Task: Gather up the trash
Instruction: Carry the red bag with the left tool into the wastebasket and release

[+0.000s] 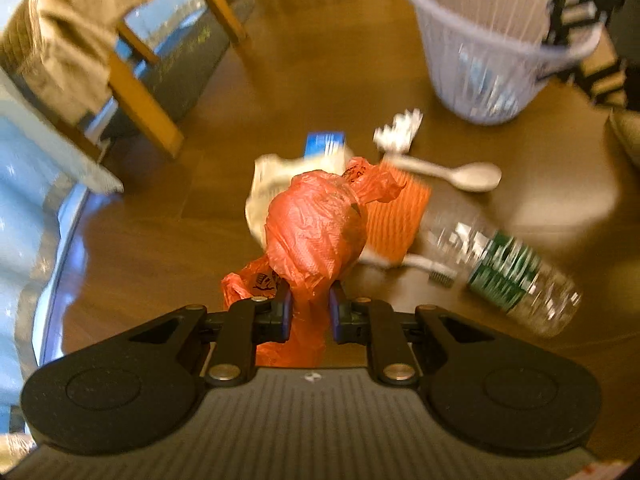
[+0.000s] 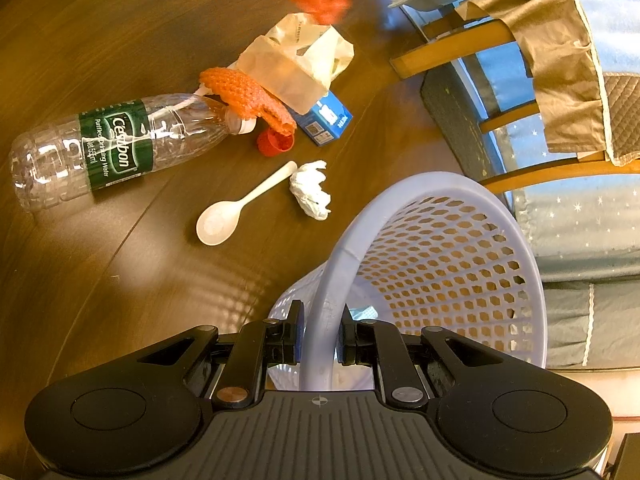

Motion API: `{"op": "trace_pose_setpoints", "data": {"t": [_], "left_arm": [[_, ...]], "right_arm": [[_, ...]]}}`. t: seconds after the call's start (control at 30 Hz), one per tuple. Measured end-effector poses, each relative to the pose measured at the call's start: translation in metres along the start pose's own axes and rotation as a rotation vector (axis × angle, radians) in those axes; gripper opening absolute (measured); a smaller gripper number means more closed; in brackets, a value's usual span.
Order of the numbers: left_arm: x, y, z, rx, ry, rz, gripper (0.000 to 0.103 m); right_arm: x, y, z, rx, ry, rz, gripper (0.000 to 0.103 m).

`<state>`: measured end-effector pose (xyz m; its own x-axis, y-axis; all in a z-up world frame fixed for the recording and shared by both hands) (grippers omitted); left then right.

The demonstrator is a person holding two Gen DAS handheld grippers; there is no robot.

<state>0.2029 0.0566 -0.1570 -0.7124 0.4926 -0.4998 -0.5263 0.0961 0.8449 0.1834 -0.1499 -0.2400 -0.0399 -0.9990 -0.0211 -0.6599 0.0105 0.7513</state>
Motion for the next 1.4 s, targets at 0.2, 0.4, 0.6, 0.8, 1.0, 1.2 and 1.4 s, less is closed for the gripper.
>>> {"op": "trace_pose_setpoints", "data": {"t": [0.2,0.4,0.6,0.8,1.0,1.2,1.4], "left_arm": [[-0.05,0.034,-0.017,0.045,-0.007,-0.103,0.014],[-0.1,0.054,-0.047,0.114,-0.03,-0.18,0.014],[-0.136,0.056,-0.084,0.187,-0.079,-0.224,0.014],[-0.162,0.046,-0.113,0.246,-0.118,-0.245,0.014],[-0.182,0.033,-0.137,0.306,-0.131,-0.251,0.015],[-0.195,0.022,-0.147,0.353,-0.084,-0.261,0.026],[-0.192,0.031,-0.133,0.326,-0.043,-0.281,0.026]], "right_arm": [[0.0,0.002,0.003,-0.001,0.016,-0.004,0.011],[0.0,0.003,0.003,0.0,0.019,-0.008,0.01],[0.001,0.006,0.002,-0.001,0.02,-0.014,0.01],[0.001,0.007,0.002,-0.003,0.015,-0.016,0.01],[0.002,0.007,0.002,-0.005,0.01,-0.019,0.01],[0.002,0.006,0.0,-0.006,-0.002,-0.018,0.01],[0.003,0.006,-0.001,-0.006,-0.009,-0.017,0.01]]}}
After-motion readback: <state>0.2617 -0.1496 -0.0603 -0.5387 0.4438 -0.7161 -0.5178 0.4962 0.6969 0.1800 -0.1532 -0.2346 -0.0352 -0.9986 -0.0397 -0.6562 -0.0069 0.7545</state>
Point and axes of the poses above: each gripper's, at about its wrist camera, not at the fingertips, and y roughly against the way its jaws point, z to its left, x to its underside, the point moved 4 cm from there along -y, roughly the way its jaws point, and after that the axes turned 13 degrees about y, right-handed, at the moved point
